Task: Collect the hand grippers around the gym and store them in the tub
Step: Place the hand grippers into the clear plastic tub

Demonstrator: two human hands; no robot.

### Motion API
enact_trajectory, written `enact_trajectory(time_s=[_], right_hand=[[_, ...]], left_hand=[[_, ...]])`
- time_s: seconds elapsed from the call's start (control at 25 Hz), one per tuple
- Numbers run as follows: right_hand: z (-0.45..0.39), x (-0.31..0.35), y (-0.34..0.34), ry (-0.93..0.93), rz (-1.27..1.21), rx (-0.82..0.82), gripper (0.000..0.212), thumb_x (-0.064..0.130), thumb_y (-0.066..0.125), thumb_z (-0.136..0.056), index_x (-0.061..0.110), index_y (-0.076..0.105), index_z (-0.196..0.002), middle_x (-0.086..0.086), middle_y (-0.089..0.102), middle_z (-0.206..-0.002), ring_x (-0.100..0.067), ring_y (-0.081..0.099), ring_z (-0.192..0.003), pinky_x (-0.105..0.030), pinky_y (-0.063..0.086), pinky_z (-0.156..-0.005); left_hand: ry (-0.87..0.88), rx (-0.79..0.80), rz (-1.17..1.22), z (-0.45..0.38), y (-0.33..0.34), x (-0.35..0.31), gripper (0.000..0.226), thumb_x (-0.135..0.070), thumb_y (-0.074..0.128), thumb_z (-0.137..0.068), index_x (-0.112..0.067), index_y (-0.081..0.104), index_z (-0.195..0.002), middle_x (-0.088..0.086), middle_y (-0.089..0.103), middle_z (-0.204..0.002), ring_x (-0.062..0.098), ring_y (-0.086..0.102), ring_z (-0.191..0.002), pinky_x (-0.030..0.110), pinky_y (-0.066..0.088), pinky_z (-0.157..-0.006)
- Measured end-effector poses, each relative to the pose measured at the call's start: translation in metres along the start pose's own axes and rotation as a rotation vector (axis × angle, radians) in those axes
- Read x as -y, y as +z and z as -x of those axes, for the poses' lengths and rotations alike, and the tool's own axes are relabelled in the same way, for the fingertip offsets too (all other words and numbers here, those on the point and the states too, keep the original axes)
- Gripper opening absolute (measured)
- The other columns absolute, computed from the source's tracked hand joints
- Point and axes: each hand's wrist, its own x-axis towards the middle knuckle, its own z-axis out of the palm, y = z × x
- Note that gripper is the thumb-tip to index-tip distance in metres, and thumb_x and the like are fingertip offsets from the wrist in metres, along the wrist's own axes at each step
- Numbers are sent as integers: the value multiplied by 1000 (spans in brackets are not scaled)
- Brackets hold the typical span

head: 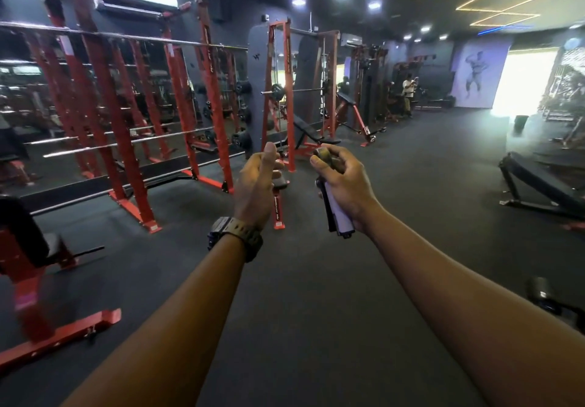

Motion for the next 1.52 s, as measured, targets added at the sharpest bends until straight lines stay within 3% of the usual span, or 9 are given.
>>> enact_trajectory(time_s=[0.28,0.52,0.68,0.84,1.04,1.16,1.36,1.44,1.52], right_hand=[[-211,-132,-6,-20,0,104,34,29,72,-90,22,63,-122,7,70,-111,-3,67,-104,-25,53,-94],[-383,-220,13,-6,4,124,35,26,71,-91,16,63,-123,11,69,-104,1,66,-97,-17,51,-87],[-498,-302,43,0,23,129,39,30,71,-90,18,62,-126,7,70,-111,-6,67,-106,-21,52,-92],[-598,-361,71,58,35,104,38,31,70,-91,21,60,-126,5,70,-109,-14,68,-104,-40,56,-95],[-743,-441,91,103,10,76,40,34,71,-89,23,60,-126,-1,71,-112,-20,68,-101,-51,56,-95],[-821,-497,98,86,4,75,36,35,71,-89,26,61,-122,0,71,-112,-18,68,-103,-47,56,-96],[-978,-600,99,109,-2,89,31,29,70,-91,24,62,-120,11,69,-107,-3,65,-103,-16,51,-87],[-1038,-636,101,141,-6,91,38,29,71,-91,20,61,-127,8,69,-109,-5,66,-104,-17,51,-86],[-1090,-667,106,171,-3,100,39,30,71,-91,21,61,-127,6,70,-109,-10,67,-103,-27,55,-89]], left_hand=[[-33,-40,-25,-195,74,128,62,-71,35,-84,-18,63,-102,6,68,-104,23,64,-97,37,48,-81],[-45,-81,-30,-359,117,220,53,-66,34,-87,-23,62,-99,1,68,-100,19,66,-95,34,48,-80],[-31,-73,-11,-478,141,313,59,-77,35,-78,-27,63,-93,0,70,-100,18,66,-95,39,51,-83],[-43,-69,2,-589,153,380,57,-77,36,-77,-29,63,-90,1,71,-99,19,67,-95,46,52,-90],[-51,-57,-24,-733,182,459,57,-78,35,-76,-30,63,-89,1,70,-98,19,67,-94,40,53,-86],[-58,-62,-13,-804,205,514,53,-72,37,-81,-27,63,-89,2,70,-97,17,67,-91,35,52,-80],[-50,-71,-61,-942,258,611,52,-69,37,-84,-26,64,-92,-1,69,-95,17,66,-91,36,52,-82],[-43,-92,-83,-993,275,640,52,-72,37,-80,-29,63,-91,-3,70,-93,15,67,-90,36,53,-83],[-70,-107,-73,-1041,289,667,53,-73,37,-79,-28,64,-91,-3,70,-93,16,67,-91,37,54,-83]])
